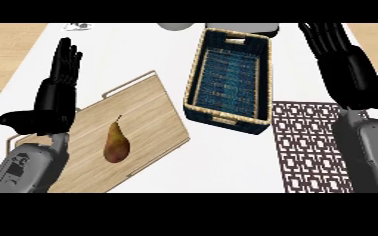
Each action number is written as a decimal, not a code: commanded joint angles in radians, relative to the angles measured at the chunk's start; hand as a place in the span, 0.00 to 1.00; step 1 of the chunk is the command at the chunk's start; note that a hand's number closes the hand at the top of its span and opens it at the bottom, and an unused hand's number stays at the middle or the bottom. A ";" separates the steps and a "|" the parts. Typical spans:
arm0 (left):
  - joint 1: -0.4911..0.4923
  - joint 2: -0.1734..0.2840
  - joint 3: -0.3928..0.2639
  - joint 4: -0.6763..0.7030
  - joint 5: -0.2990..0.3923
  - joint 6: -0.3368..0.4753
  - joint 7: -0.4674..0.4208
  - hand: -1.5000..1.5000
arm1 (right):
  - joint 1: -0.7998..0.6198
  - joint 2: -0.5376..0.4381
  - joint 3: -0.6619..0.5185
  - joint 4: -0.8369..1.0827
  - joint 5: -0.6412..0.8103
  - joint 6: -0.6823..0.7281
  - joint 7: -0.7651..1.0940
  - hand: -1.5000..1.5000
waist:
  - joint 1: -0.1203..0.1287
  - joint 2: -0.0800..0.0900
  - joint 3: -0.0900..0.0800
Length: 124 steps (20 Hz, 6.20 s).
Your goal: Pick the lemon from the placemat and place it in the basket
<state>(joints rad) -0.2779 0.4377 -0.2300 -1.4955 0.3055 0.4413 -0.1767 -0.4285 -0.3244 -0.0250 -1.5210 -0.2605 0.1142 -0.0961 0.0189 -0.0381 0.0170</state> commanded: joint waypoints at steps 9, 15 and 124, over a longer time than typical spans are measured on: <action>0.056 0.153 -0.076 0.020 -0.091 -0.109 0.072 0.50 | 0.372 0.045 0.333 -0.047 -0.317 0.549 0.055 1.00 | -0.048 0.036 -0.013; 0.116 0.217 -0.015 -0.007 -0.047 -0.193 0.058 0.50 | 0.614 -0.152 0.243 -0.494 0.011 0.433 -0.067 0.00 | -0.060 0.024 -0.019; 0.093 -0.130 0.289 -0.057 -0.421 -0.504 0.170 0.50 | 0.055 -0.305 -0.209 0.600 1.454 0.260 -0.276 1.00 | -0.019 0.045 -0.018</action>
<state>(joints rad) -0.1906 0.3092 0.0567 -1.5701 -0.1106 -0.0670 -0.0029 -0.2978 -0.6386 -0.0618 -0.9962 1.2637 0.3004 -0.5638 0.0048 -0.0024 -0.0059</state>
